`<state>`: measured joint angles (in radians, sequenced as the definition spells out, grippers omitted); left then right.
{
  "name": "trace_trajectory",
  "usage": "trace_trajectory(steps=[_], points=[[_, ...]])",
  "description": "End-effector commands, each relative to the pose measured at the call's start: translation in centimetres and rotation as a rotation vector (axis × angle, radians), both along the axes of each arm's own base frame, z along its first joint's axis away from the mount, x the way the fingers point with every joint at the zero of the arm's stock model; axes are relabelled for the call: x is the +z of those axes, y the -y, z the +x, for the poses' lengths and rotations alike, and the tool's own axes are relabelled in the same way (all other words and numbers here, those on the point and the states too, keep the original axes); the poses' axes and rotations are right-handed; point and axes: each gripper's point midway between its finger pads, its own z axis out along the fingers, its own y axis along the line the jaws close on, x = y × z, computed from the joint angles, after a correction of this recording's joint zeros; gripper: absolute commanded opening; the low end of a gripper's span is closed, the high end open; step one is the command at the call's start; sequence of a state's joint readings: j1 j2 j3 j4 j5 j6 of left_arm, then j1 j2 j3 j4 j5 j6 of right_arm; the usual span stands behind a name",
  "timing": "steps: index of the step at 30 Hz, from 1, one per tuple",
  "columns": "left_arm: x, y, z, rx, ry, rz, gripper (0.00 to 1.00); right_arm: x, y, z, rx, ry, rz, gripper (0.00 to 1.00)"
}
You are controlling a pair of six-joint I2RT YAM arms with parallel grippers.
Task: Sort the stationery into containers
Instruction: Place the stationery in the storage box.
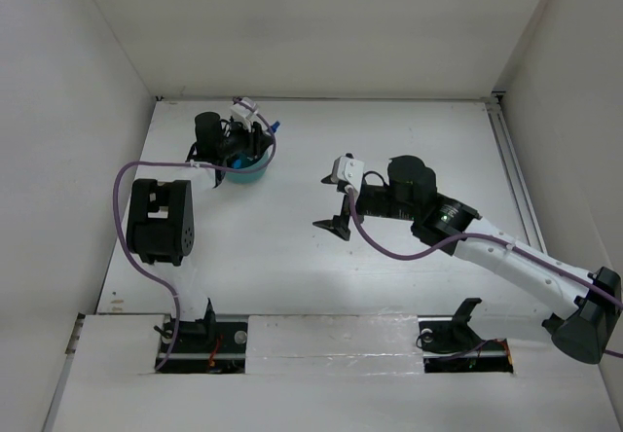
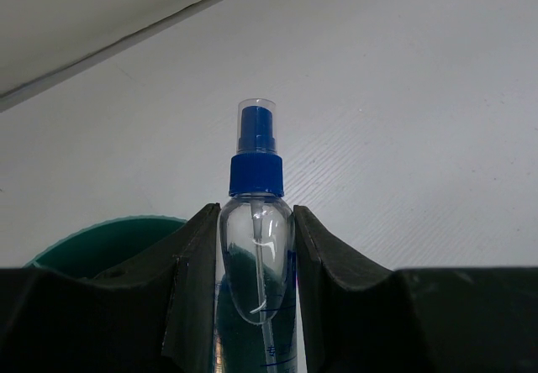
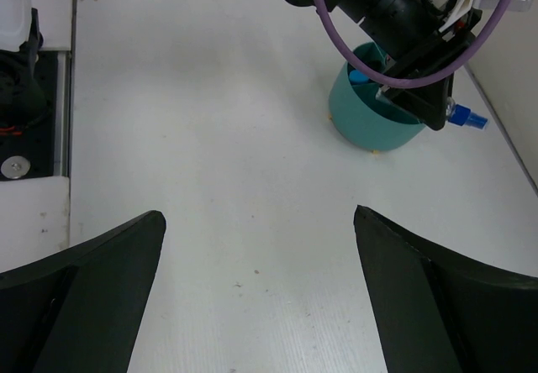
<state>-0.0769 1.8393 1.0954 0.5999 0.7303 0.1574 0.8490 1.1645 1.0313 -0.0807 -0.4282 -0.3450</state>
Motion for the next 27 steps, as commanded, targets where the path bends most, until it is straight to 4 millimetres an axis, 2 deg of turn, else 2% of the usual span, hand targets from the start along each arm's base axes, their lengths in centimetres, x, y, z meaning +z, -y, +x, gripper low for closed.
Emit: trace_trajectory(steps=[1, 14, 27], points=[[3.53, -0.24, 0.38, -0.002, 0.108, 0.008, 0.0, 2.26, 0.04, -0.28, 0.026, 0.061, 0.063, 1.0], [3.01, -0.67, 0.54, 0.024, 0.104, 0.022, 0.0, 2.16, 0.15, -0.58, 0.035, 0.06, 0.064, 1.0], [2.61, -0.81, 0.48, 0.033, 0.086, 0.026, 0.1, 2.17, 0.15, -0.54, 0.037, 0.069, 0.062, 1.0]])
